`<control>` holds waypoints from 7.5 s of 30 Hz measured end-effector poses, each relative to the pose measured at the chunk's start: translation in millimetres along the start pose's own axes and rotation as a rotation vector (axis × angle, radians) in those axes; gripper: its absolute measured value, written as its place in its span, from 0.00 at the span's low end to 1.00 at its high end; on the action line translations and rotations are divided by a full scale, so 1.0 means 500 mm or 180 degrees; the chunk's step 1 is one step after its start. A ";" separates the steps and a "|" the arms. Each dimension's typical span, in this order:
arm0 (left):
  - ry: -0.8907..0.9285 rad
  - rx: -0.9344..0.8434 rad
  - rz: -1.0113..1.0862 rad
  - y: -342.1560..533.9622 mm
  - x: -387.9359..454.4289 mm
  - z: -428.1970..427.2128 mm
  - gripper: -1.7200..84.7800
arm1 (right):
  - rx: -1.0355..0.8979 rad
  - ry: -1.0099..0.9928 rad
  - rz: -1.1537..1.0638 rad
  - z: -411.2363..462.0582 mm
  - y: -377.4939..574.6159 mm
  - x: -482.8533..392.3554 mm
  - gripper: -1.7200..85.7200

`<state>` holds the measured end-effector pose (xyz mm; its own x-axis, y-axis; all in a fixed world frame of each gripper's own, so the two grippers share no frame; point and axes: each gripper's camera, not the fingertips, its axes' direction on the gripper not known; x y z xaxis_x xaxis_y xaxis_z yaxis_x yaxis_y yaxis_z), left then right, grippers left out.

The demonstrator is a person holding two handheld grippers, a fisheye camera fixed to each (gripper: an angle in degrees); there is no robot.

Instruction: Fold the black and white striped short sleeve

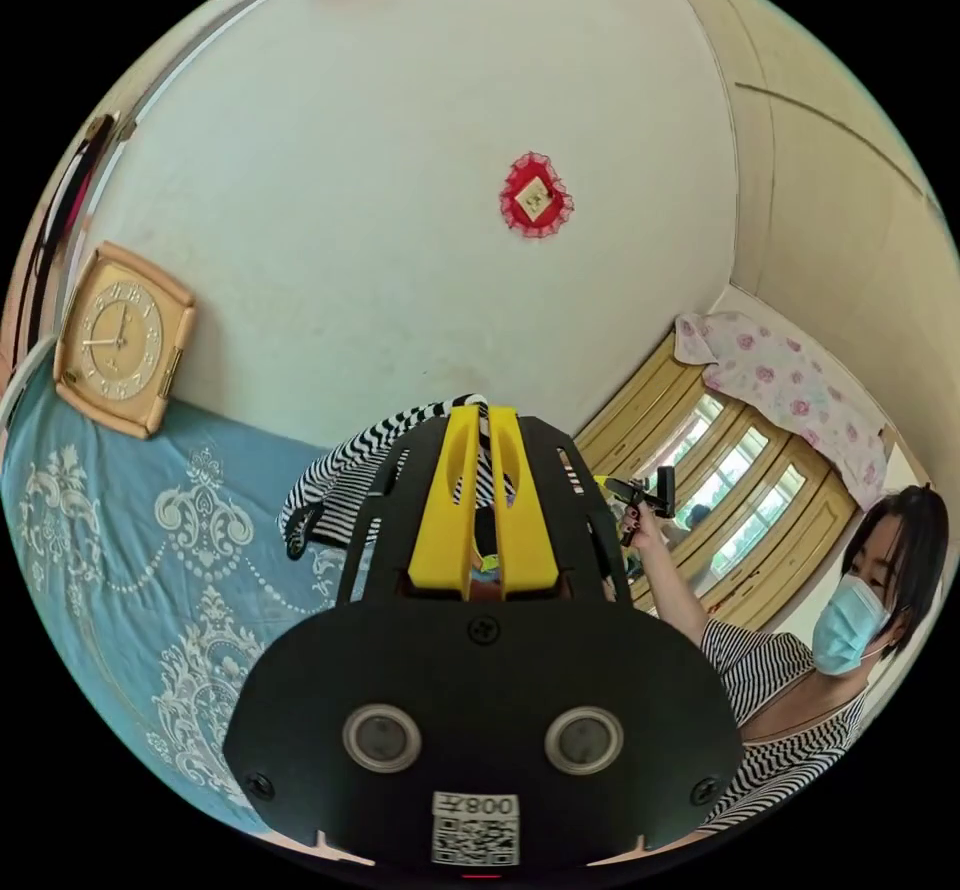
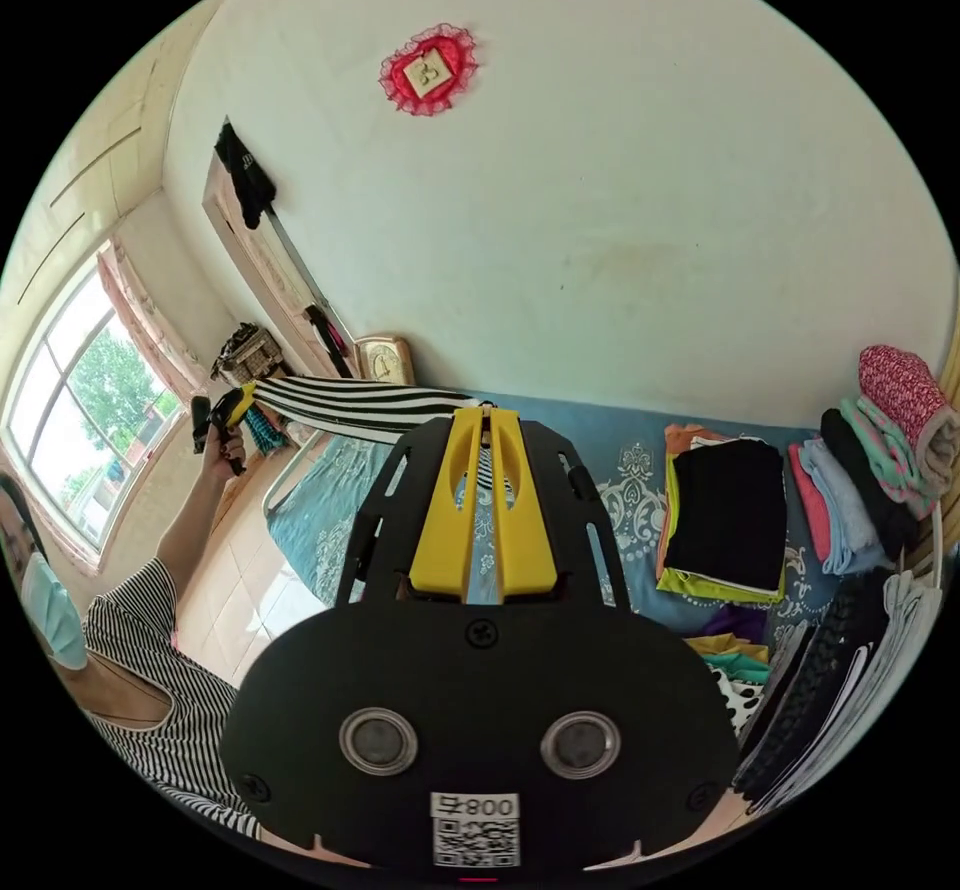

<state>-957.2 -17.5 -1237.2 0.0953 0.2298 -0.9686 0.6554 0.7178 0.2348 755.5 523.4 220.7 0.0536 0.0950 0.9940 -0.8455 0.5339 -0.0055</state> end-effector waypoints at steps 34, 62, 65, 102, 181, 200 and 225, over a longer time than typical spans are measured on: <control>-0.0712 -0.1682 -0.2124 0.966 -0.326 -0.067 0.04 | -0.1928 -0.0434 0.1833 0.166 0.894 0.245 0.03; -0.0681 -0.1039 -0.2699 0.994 -0.658 -0.186 0.05 | -0.1815 -0.0409 0.2111 0.210 1.008 0.381 0.02; -0.0756 -0.0874 -0.2671 0.979 -0.683 -0.209 0.05 | -0.1738 -0.0275 0.2064 0.194 1.016 0.378 0.02; -0.1354 -0.1677 -0.0311 0.612 -1.118 0.642 0.02 | -0.1237 0.1045 0.0197 0.826 0.706 0.406 0.02; -0.1317 -0.1866 0.0228 0.465 -1.498 1.113 0.02 | -0.0532 0.0434 0.1061 0.821 0.577 0.946 0.02; -0.1554 -0.1973 0.0063 0.505 -1.450 1.042 0.02 | -0.1216 0.0993 0.0260 0.982 0.524 0.756 0.02; -0.1475 -0.1775 0.0223 0.509 -1.271 0.961 0.02 | -0.1155 0.0641 -0.0115 1.099 0.429 0.529 0.02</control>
<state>-491.0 -296.8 -601.3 0.5114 0.0742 -0.8561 0.1687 0.9682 0.1847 296.3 201.3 542.6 0.2132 0.2140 0.9533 -0.6009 0.7981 -0.0448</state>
